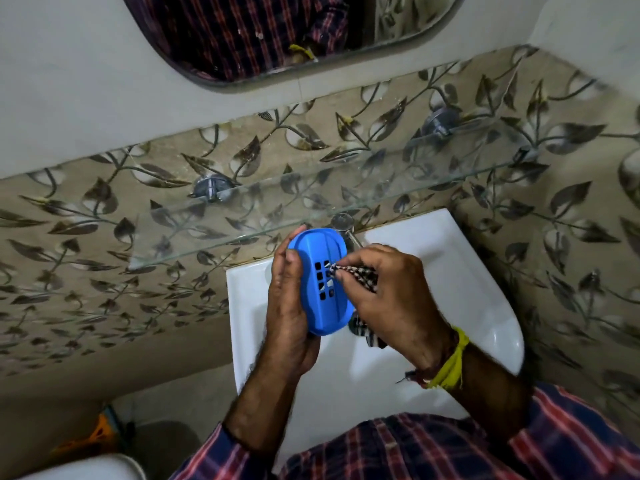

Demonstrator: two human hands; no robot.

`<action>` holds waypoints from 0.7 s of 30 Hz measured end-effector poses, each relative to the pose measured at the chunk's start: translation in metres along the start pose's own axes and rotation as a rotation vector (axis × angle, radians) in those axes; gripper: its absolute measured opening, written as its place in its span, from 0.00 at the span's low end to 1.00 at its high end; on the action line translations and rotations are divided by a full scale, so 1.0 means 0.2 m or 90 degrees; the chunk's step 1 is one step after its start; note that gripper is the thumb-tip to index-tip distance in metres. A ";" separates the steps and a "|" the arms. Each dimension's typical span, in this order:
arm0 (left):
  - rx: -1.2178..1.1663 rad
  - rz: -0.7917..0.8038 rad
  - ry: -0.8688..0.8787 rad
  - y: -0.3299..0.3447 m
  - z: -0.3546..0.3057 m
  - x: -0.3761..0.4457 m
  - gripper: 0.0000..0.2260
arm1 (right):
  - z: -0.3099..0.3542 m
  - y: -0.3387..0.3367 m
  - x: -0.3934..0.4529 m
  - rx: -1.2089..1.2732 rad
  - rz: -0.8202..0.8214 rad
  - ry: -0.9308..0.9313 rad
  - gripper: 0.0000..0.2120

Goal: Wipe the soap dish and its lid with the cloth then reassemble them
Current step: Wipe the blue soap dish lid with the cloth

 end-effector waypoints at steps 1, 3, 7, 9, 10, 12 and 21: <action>0.013 0.003 0.008 0.01 -0.01 0.01 0.25 | -0.02 -0.03 0.00 0.013 -0.029 0.022 0.04; 0.015 0.017 0.003 0.04 -0.01 0.02 0.24 | -0.04 -0.07 0.02 0.036 -0.075 0.038 0.04; -0.009 0.026 -0.009 0.04 -0.01 0.06 0.23 | 0.01 -0.03 -0.01 0.025 -0.010 -0.011 0.05; 0.003 0.022 -0.015 0.05 0.01 0.05 0.23 | -0.02 -0.07 -0.02 0.029 -0.044 0.010 0.05; 0.005 0.020 -0.021 0.05 0.02 0.05 0.23 | -0.03 -0.09 -0.01 0.031 -0.068 0.017 0.05; -0.007 0.016 -0.030 0.05 0.03 0.05 0.26 | -0.02 -0.08 -0.01 0.013 -0.055 -0.005 0.06; -0.044 0.031 0.005 0.05 0.00 0.09 0.24 | -0.04 -0.04 -0.05 -0.034 -0.002 0.014 0.06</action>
Point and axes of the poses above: each hand's wrist, its own x-axis towards the middle knuckle, its own y-axis out of the palm, z = x × y, the point moved 10 cm from there along x, towards the middle knuckle, and after that the axes turned 3 degrees about y, right-handed, at the moved point
